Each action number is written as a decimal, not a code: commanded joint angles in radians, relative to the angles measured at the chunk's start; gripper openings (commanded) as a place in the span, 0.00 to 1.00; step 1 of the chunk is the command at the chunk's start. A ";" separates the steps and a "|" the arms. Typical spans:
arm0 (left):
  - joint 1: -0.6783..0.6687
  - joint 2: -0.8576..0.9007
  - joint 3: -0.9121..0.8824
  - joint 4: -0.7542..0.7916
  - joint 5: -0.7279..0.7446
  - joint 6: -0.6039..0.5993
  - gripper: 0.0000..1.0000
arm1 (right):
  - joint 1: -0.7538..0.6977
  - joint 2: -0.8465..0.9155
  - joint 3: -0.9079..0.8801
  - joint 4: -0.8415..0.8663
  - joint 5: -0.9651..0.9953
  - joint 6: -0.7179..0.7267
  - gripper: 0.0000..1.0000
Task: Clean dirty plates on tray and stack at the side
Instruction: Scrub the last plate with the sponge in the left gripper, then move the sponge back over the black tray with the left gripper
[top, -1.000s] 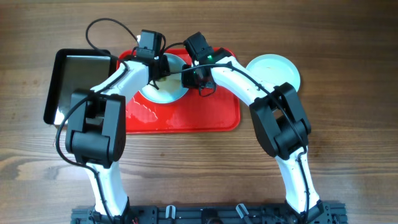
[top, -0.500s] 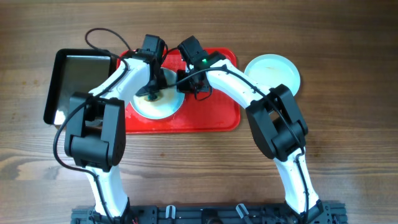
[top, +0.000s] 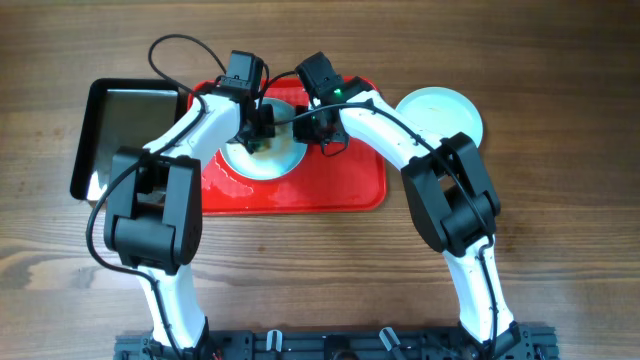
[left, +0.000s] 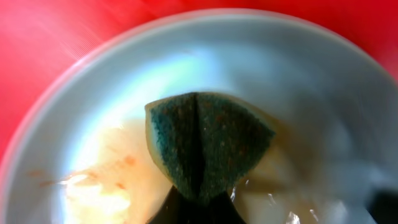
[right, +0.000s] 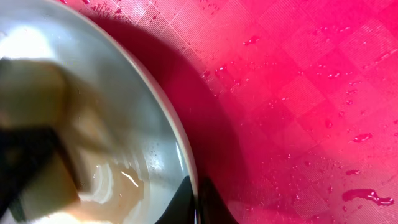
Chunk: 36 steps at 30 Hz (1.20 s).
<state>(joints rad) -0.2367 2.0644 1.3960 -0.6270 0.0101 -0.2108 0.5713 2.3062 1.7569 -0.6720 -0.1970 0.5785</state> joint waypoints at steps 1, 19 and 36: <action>-0.006 0.052 -0.042 -0.122 0.254 0.141 0.04 | 0.013 0.027 0.002 0.005 0.001 -0.003 0.04; 0.039 0.047 0.017 -0.149 -0.271 -0.269 0.04 | 0.013 0.027 0.002 0.006 0.001 -0.003 0.05; 0.208 -0.086 0.243 -0.317 -0.104 -0.211 0.19 | 0.032 0.059 0.002 0.017 -0.031 0.026 0.04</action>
<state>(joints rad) -0.0944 2.0098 1.6188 -0.9390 -0.0788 -0.4686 0.5873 2.3100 1.7580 -0.6571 -0.2203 0.5995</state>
